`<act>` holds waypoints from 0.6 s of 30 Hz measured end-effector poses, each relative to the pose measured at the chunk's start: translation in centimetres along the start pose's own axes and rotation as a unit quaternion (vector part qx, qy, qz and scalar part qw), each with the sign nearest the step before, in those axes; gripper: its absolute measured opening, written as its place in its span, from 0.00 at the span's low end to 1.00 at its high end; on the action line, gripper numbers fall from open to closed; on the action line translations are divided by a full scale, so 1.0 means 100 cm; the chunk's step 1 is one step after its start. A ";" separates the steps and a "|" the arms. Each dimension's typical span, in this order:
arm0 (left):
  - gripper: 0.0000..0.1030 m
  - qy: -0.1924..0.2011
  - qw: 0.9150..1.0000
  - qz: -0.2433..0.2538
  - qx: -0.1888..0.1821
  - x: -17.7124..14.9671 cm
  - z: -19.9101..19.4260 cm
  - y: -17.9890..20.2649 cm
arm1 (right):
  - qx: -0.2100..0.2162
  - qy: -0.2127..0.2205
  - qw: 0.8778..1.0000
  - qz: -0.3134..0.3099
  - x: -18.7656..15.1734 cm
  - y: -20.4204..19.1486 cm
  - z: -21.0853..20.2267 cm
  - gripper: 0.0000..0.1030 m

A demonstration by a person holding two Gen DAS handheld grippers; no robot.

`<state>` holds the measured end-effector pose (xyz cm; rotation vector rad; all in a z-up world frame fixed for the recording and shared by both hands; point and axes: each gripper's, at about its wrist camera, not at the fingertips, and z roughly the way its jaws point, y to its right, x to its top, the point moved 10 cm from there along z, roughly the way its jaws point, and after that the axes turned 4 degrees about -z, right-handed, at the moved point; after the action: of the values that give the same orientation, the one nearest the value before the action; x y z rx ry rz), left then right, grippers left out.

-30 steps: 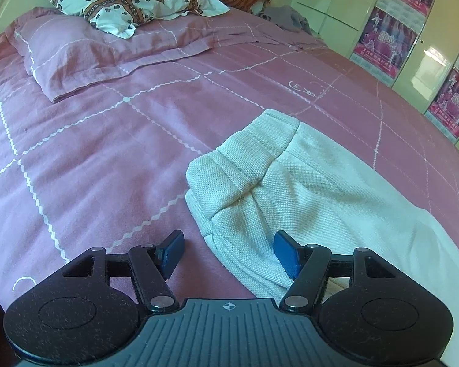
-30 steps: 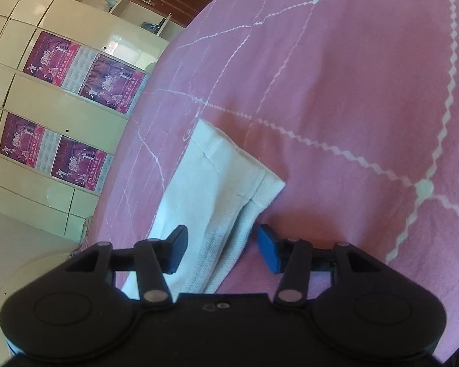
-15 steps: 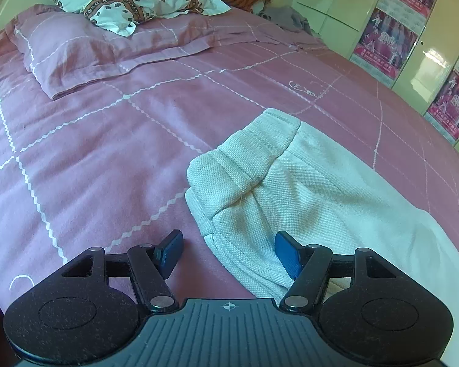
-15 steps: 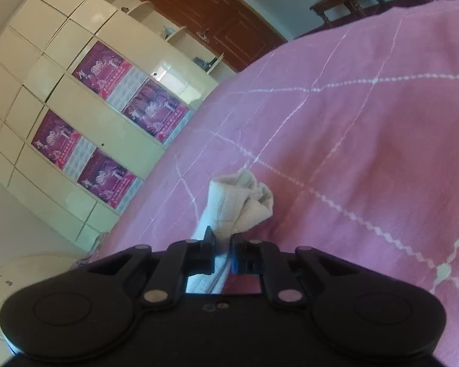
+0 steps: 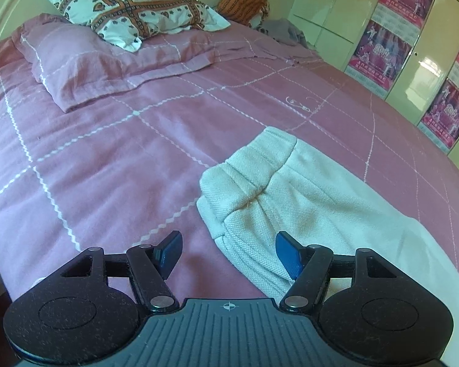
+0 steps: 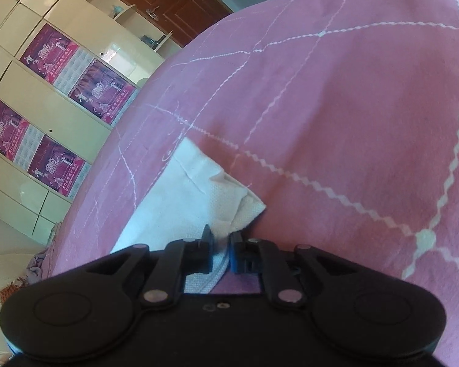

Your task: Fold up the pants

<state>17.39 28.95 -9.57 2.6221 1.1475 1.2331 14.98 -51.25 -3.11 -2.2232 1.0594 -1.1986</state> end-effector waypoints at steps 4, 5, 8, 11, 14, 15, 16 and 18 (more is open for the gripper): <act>0.65 0.023 1.000 0.001 0.001 -0.004 -0.036 -0.018 | -0.001 -0.001 1.000 -0.002 0.002 -0.001 0.002 0.08; 0.65 0.021 1.000 0.005 -0.003 -0.010 -0.042 -0.020 | -0.001 -0.001 1.000 -0.002 0.002 0.000 0.002 0.08; 0.65 0.043 0.999 0.016 -0.006 -0.015 -0.058 -0.020 | -0.004 -0.001 1.000 -0.007 0.003 -0.001 0.002 0.08; 0.65 0.065 0.997 0.047 -0.005 -0.018 -0.065 -0.010 | -0.017 0.000 1.000 -0.025 0.003 -0.007 0.001 0.10; 0.66 0.065 0.995 0.076 -0.015 -0.020 -0.066 0.004 | -0.038 0.005 0.996 -0.074 0.004 -0.019 -0.002 0.10; 0.66 0.066 0.994 0.080 -0.018 -0.021 -0.065 0.007 | -0.042 0.010 0.995 -0.084 0.004 -0.026 -0.005 0.09; 0.66 0.064 0.994 0.081 -0.019 -0.021 -0.063 0.008 | -0.038 0.014 0.995 -0.090 0.005 -0.031 -0.008 0.09; 0.66 0.055 0.996 0.074 -0.016 -0.022 -0.061 0.006 | -0.047 0.022 0.992 -0.112 0.005 -0.044 -0.012 0.09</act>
<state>12.70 25.49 -6.66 2.6888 0.9510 1.4266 16.05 -48.87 0.67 -2.4523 0.9169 -1.3188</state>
